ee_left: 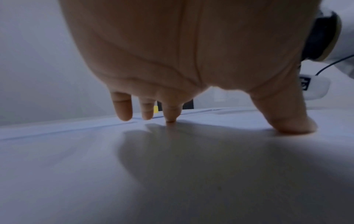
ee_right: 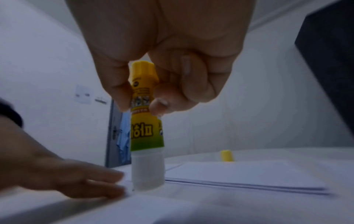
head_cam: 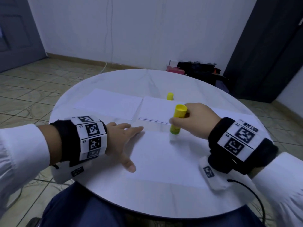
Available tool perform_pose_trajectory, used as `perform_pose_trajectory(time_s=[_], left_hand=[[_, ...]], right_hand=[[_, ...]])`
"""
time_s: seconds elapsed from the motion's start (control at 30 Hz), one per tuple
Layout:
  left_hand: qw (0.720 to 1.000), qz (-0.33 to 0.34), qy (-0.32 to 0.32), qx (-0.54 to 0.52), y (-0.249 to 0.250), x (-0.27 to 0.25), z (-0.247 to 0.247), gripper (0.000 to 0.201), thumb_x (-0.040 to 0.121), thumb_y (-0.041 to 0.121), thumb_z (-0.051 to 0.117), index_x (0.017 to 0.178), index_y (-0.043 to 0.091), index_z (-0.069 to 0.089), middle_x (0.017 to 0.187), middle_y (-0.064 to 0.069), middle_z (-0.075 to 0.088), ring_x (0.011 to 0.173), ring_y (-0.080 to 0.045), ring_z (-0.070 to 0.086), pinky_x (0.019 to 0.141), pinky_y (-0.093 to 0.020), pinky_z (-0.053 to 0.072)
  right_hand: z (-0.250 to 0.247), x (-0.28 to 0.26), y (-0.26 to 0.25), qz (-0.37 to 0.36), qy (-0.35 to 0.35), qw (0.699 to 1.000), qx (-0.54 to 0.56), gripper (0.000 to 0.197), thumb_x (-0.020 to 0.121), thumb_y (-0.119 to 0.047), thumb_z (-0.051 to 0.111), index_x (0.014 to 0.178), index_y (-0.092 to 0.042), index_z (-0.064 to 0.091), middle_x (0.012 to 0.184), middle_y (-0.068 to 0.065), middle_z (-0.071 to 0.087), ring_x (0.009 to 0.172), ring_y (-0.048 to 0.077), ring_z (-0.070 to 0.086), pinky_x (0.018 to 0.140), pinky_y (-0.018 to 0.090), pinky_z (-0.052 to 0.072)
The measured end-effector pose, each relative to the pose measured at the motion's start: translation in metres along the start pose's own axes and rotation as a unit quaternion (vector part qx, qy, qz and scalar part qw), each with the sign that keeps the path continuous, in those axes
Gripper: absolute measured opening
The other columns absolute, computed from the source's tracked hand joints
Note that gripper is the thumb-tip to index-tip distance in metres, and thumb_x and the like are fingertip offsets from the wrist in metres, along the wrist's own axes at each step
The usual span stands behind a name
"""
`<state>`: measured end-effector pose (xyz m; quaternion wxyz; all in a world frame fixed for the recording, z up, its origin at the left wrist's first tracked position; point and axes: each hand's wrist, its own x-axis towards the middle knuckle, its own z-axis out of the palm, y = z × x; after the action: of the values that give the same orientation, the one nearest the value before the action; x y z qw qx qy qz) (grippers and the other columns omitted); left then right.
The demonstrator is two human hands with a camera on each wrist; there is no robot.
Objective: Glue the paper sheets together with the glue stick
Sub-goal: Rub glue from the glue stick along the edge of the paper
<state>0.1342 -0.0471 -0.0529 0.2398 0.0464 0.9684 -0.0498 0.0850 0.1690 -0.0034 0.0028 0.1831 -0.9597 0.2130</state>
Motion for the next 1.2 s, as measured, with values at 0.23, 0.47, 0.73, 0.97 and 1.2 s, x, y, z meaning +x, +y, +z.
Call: perform_pose_trajectory(time_s=[0.23,0.47,0.73,0.97,1.2], left_hand=[[1.0,0.023,-0.005,-0.001,-0.008,0.005,0.006,0.151,0.032,0.091,0.06,0.145,0.035,-0.022,0.157,0.002,0.012,0.14,-0.031,0.023,0.114,-0.048,0.023],[1.0,0.01,-0.022,0.012,-0.004,0.001,0.002,0.137,0.04,0.084,0.069,0.146,0.044,-0.008,0.157,0.004,0.01,0.139,-0.034,0.022,0.113,-0.052,0.024],[0.995,0.034,-0.05,0.076,0.007,-0.004,-0.004,0.148,0.024,0.1,0.049,0.149,0.038,-0.001,0.158,0.007,0.011,0.147,-0.024,0.002,0.114,-0.056,0.016],[0.997,-0.037,-0.039,0.051,0.016,-0.012,-0.01,0.131,0.056,0.072,0.073,0.149,0.04,-0.013,0.16,0.003,0.0,0.145,-0.027,0.013,0.115,-0.047,0.012],[0.995,-0.038,-0.057,0.077,0.014,-0.007,-0.011,0.135,0.051,0.079,0.07,0.147,0.042,-0.017,0.159,0.005,0.003,0.143,-0.031,0.017,0.117,-0.05,0.014]], right_hand=[[0.035,0.015,-0.058,-0.066,-0.073,0.995,-0.022,0.038,0.084,-0.047,0.062,0.066,-0.019,0.043,0.071,-0.005,0.045,0.077,0.017,0.046,0.054,0.019,0.03],[0.039,-0.005,-0.061,-0.105,-0.111,0.988,-0.001,0.033,0.085,-0.044,0.061,0.076,-0.014,0.052,0.077,-0.001,0.051,0.077,0.016,0.049,0.058,0.022,0.034],[0.032,-0.045,-0.062,-0.166,-0.167,0.972,0.022,0.029,0.084,-0.039,0.065,0.064,-0.025,0.049,0.064,-0.009,0.049,0.061,0.003,0.045,0.058,0.019,0.035],[0.018,-0.06,-0.025,-0.131,-0.147,0.98,0.014,0.019,0.079,-0.034,0.065,0.085,-0.016,0.063,0.085,-0.004,0.065,0.082,0.012,0.059,0.08,0.032,0.049],[-0.008,-0.083,0.032,-0.067,-0.125,0.989,0.052,0.008,0.073,-0.028,0.067,0.079,-0.022,0.066,0.08,-0.013,0.066,0.071,0.0,0.058,0.07,0.021,0.047]])
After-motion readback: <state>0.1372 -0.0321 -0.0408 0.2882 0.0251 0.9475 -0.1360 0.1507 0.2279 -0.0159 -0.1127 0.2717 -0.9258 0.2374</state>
